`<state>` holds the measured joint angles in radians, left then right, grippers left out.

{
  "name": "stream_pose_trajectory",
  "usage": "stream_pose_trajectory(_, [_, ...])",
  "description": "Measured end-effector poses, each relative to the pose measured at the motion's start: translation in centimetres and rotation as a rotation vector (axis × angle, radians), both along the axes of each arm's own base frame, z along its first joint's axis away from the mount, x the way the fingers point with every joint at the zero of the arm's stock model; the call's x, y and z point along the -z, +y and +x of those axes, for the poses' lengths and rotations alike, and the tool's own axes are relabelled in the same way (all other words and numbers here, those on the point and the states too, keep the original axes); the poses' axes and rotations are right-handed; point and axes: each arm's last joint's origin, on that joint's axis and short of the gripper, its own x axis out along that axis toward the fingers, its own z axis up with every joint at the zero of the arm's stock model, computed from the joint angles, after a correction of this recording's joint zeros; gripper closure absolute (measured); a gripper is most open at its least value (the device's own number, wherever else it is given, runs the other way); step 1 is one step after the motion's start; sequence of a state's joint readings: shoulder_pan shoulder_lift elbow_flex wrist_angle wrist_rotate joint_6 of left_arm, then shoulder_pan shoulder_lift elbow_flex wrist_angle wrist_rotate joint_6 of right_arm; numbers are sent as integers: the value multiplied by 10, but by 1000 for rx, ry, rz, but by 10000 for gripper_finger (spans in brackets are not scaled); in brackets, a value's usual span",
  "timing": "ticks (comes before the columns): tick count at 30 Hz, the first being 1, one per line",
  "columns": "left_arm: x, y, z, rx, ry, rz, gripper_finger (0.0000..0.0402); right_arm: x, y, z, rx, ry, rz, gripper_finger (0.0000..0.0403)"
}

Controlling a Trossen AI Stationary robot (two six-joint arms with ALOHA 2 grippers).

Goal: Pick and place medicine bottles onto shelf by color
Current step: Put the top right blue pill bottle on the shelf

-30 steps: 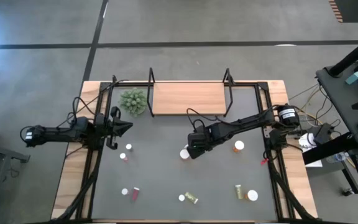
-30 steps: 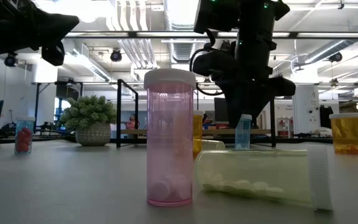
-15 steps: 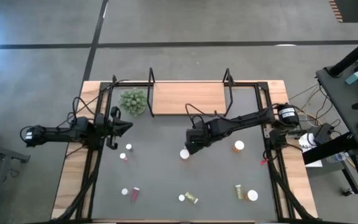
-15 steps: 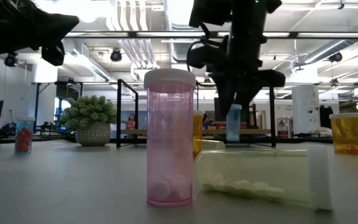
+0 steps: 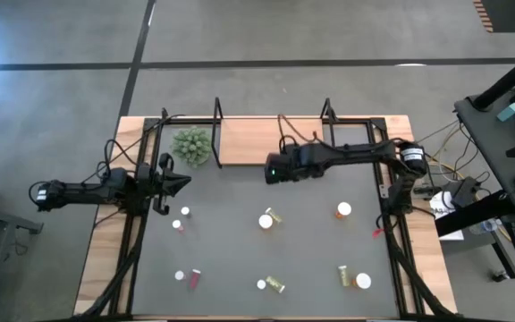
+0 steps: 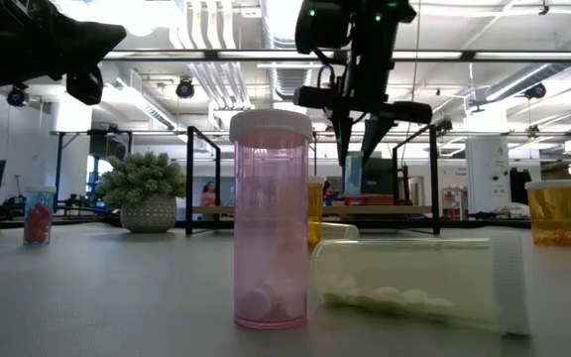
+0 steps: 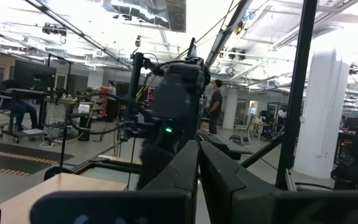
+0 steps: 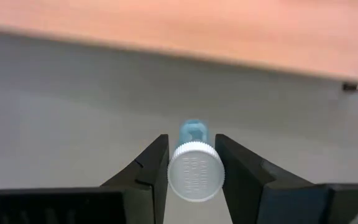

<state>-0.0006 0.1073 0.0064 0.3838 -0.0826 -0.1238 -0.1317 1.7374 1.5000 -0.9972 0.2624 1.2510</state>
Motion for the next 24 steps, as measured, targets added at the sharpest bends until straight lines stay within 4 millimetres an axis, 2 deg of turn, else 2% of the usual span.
stream_pose_trajectory(5, [0,0,0,0,0,0,402,-5,-24,-3,-67,26,-21,292])
stream_pose_trajectory(15, [0,0,0,0,0,0,402,-8,-57,-12,-291,106,-28,290])
stream_pose_trajectory(24, [0,0,0,0,0,0,402,-9,-84,-21,-695,242,-114,287])
